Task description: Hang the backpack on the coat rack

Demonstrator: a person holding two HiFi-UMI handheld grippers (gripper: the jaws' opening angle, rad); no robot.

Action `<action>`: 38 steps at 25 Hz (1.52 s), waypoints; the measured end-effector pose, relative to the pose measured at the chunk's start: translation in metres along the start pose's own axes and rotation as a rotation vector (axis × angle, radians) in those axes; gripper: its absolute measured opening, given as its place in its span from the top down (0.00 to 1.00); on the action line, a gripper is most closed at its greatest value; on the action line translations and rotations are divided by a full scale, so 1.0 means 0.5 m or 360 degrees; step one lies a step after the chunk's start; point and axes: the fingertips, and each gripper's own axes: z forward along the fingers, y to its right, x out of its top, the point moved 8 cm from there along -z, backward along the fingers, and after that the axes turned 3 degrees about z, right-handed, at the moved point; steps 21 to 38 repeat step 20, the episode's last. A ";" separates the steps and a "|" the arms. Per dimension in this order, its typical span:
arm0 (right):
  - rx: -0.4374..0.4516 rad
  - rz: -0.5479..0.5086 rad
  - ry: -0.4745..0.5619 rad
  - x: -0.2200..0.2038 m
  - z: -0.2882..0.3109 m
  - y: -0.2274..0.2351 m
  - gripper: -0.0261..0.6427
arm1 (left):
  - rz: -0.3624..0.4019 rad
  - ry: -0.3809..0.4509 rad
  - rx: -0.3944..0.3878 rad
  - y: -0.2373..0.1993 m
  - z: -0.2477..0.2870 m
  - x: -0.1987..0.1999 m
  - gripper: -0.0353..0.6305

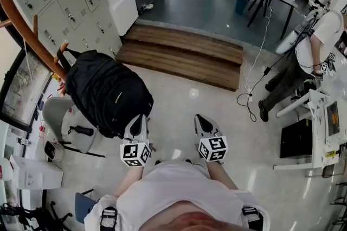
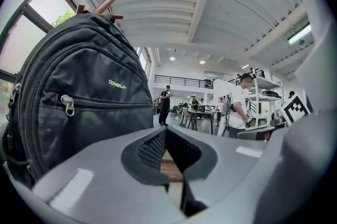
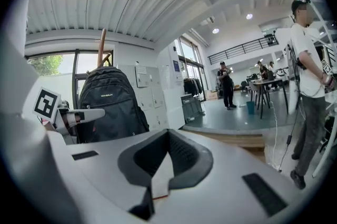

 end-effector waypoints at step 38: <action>0.0033 -0.0034 0.0021 0.005 -0.003 -0.019 0.95 | -0.0057 -0.0114 -0.0100 0.002 0.003 -0.038 0.93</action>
